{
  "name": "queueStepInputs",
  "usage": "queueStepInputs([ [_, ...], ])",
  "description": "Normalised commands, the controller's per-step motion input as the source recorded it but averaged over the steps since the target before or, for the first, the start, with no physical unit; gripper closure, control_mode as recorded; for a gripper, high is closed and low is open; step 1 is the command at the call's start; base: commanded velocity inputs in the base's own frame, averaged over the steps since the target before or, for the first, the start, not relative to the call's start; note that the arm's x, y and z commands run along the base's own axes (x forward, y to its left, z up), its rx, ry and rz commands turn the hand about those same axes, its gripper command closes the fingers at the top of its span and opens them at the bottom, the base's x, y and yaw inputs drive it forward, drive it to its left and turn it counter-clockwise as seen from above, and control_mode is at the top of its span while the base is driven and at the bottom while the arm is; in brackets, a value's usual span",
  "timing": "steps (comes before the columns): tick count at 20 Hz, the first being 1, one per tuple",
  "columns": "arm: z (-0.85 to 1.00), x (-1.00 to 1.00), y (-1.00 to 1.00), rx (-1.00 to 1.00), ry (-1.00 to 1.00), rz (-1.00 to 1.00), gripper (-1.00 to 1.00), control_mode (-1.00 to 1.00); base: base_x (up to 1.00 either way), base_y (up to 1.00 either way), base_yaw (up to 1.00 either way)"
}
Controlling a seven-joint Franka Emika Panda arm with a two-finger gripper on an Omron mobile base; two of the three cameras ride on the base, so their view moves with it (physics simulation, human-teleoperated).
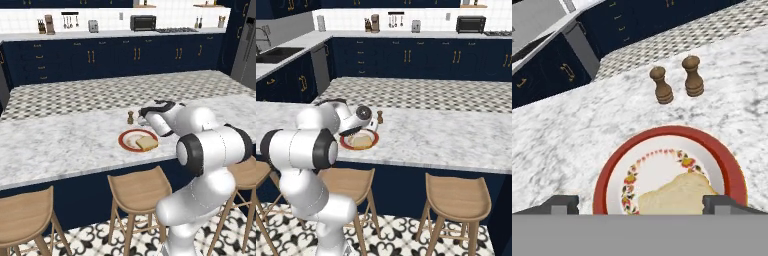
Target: Start the toaster. Once the lever pops up, take the bread to the plate on the dining counter.
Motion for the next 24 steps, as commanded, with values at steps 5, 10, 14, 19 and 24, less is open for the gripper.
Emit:
queueStepInputs([
  [5,1.0,-0.73,-0.11,0.01,-0.13,-0.03,-1.0,-1.0,0.0,0.0,0.0],
  [10,1.0,-1.0,-0.29,0.04,-0.21,-0.15,-1.0,-1.0,0.0,0.0,0.0],
  [14,1.0,-1.0,-0.49,0.06,-0.03,-0.11,-1.0,-1.0,0.0,0.0,0.0],
  [19,1.0,-1.0,-0.48,0.08,0.03,-0.02,-1.0,-1.0,0.0,0.0,0.0],
  [24,1.0,-1.0,-0.36,0.05,0.01,0.0,-1.0,-1.0,0.0,0.0,0.0],
])
